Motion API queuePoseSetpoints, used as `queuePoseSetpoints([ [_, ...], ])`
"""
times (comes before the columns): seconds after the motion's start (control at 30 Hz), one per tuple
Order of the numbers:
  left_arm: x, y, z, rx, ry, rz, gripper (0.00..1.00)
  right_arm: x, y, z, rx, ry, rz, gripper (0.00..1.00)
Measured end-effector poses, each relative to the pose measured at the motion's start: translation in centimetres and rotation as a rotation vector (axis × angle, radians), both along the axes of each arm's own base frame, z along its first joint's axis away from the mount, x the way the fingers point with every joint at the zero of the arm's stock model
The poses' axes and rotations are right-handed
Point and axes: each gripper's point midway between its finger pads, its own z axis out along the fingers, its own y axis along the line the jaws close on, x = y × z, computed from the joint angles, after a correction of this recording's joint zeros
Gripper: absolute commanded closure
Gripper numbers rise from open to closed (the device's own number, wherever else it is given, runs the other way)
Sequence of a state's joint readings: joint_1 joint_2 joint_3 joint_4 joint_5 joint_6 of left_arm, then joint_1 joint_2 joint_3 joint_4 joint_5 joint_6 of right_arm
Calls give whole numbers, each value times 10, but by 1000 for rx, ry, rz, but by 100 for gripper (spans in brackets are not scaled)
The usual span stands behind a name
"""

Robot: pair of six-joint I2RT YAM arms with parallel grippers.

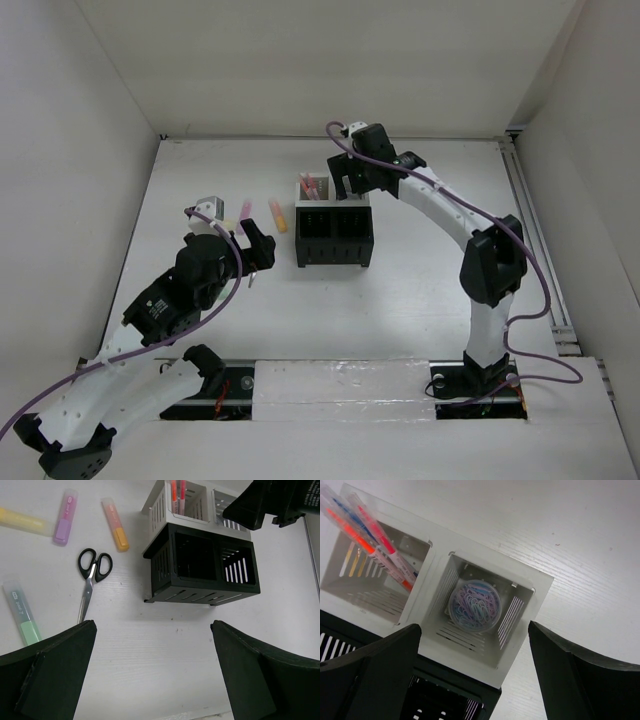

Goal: Sort the stationery into containers
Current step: Place the stationery into the container, then grab a piece of stationery with the left arm

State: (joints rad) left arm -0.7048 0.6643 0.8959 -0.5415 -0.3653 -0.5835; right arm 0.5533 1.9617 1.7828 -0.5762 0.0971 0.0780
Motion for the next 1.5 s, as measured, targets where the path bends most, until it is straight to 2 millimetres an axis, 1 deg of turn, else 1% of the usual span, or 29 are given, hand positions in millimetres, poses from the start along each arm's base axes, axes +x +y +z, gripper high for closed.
queuePoseSetpoints([
  [0.1, 0, 0, 0, 0, 0, 1, 0, -3, 1, 14, 16, -24, 6, 6],
  [0.17, 0, 0, 0, 1, -1, 2, 0, -7, 3, 30, 36, -48, 15, 3],
  [0.2, 0, 1, 0, 1, -1, 4, 0, -9, 3, 40, 48, -66, 17, 0],
  [0.33, 1, 2, 0, 2, -3, 10, 0, -23, 4, 90, 99, -157, 34, 0],
  [0.4, 1, 2, 0, 2, -1, 15, 0, -36, 4, 117, 132, -218, 42, 0],
  [0.47, 3, 3, -1, 6, 3, 24, 0, -54, 2, 139, 153, -269, 48, 0],
  [0.5, 3, 3, -2, 7, 5, 30, 0, -62, 0, 148, 161, -295, 44, 0],
  [0.57, 5, 3, -4, 11, 12, 38, 0, -83, 0, 160, 173, -330, 57, 0],
  [0.63, 5, 2, -5, 12, 15, 37, 0, -105, 0, 165, 173, -355, 65, 0],
  [0.7, 5, 2, -5, 12, 16, 34, 0, -125, 0, 166, 171, -370, 75, 0],
  [0.8, 4, 6, 0, -1, -5, 51, 0, -154, -4, 161, 174, -377, 91, 0],
  [0.93, 10, 24, -1, 40, 20, 170, 0, -177, -16, 166, 196, -399, 83, 0],
  [1.0, 22, 30, -1, 96, 45, 252, 0, -184, -22, 171, 212, -413, 79, 0],
  [1.07, 39, 34, -6, 154, 79, 310, 0, -190, -27, 176, 232, -431, 75, 0],
  [1.1, 50, 40, -14, 177, 114, 328, 0, -191, -29, 179, 243, -440, 73, 0],
  [1.13, 64, 52, -24, 181, 154, 364, 2, -193, -31, 181, 250, -446, 72, 0],
  [1.2, 86, 89, -48, 172, 251, 449, 2, -195, -34, 181, 259, -451, 69, 0],
  [1.27, 100, 122, -68, 158, 329, 510, 1, -195, -33, 179, 266, -453, 70, 0],
  [1.3, 103, 131, -76, 155, 357, 522, 1, -195, -33, 177, 263, -449, 71, 0],
  [1.33, 106, 133, -84, 158, 391, 511, 1, -195, -31, 173, 264, -442, 79, 0],
  [1.4, 117, 124, -95, 150, 435, 455, 1, -194, -30, 165, 264, -429, 91, 0],
  [1.5, 140, 108, -108, 130, 481, 378, 3, -189, -28, 156, 263, -408, 104, 0],
])
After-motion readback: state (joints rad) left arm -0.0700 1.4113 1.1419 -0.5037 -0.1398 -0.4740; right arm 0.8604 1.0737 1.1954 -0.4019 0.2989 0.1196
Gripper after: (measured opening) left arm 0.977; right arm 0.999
